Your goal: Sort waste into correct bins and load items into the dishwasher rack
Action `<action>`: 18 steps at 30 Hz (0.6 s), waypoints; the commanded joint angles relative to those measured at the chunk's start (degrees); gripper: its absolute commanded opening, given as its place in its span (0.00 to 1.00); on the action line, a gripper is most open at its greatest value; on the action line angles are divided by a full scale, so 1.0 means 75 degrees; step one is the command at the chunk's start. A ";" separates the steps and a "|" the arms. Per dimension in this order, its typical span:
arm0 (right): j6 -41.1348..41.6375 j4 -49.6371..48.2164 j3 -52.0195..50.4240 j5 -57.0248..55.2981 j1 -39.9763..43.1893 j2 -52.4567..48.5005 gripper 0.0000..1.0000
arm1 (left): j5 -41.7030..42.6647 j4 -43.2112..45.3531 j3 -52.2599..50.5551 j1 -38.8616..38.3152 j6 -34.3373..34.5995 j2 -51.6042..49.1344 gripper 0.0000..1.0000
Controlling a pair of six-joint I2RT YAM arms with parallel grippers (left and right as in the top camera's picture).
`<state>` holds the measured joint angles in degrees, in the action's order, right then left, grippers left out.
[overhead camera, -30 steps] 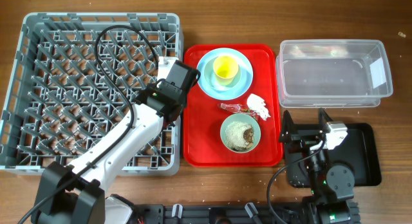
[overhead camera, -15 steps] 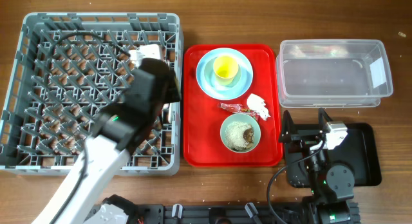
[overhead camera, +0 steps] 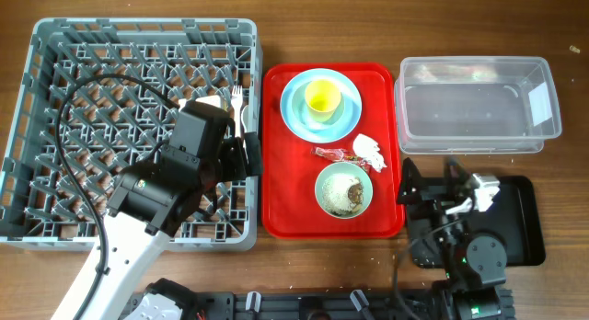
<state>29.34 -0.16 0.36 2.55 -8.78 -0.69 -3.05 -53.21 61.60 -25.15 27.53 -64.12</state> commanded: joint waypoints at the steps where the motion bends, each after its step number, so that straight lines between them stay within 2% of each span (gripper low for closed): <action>1: 0.1399 -0.0076 0.0085 0.0723 0.0032 0.0032 1.00 | 0.0090 -0.0009 0.0003 0.0032 0.0017 -0.0023 1.00; 2: 0.0839 0.0009 0.0332 0.0970 0.0032 -0.0023 1.00 | 0.0087 -0.0006 0.0003 0.0032 0.0017 -0.0023 1.00; 4: 0.0425 0.0825 0.1288 0.0968 0.0032 -0.0414 1.00 | 0.0087 -0.0009 0.0003 0.0032 0.0017 -0.0023 1.00; 6: -0.0090 0.2696 0.3098 0.0965 0.0032 -0.1463 1.00 | 0.0090 -0.0009 0.0003 0.0032 0.0017 -0.0023 1.00; 8: -0.1035 0.4762 0.5342 0.0909 0.0032 -0.3232 1.00 | 0.0087 -0.0009 0.0003 0.0035 0.0017 -0.0023 1.00; 9: -0.1413 0.6470 0.7114 0.0816 0.0032 -0.4704 1.00 | 0.0090 -0.0009 0.0003 0.0032 0.0017 -0.0023 1.00; 11: -0.1515 0.8612 0.9291 0.0851 0.0032 -0.6621 1.00 | 0.0087 -0.0009 0.0003 0.0032 0.0017 -0.0023 1.00; 12: -0.1594 0.9285 0.9978 0.0839 0.0032 -0.7283 1.00 | 0.0087 -0.0009 0.0003 0.0032 0.0017 -0.0023 1.00; 14: -0.1378 1.0159 1.0328 0.0691 0.0032 -0.8131 0.74 | 0.0087 -0.0009 0.0003 0.0032 0.0017 -0.0023 1.00; 15: -0.0912 1.0526 1.0194 0.0274 0.0032 -0.8309 0.68 | 0.0090 -0.0009 0.0003 0.0032 0.0017 -0.0023 1.00; 16: -0.0318 1.0803 0.9839 -0.0227 0.0032 -0.8387 0.32 | 0.0087 -0.0009 0.0003 0.0032 0.0017 -0.0023 1.00; 17: 0.0012 1.0690 0.9130 0.0017 0.0029 -0.8300 0.04 | 0.0090 -0.0009 0.0003 0.0032 0.0017 -0.0023 1.00; 18: 0.0152 1.0649 0.8480 0.0149 0.0023 -0.8183 0.04 | 0.0087 -0.0009 0.0003 0.0032 0.0017 -0.0023 1.00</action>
<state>24.64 79.70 72.23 4.67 -8.67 -63.31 -2.87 -53.39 61.49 -25.10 27.53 -64.23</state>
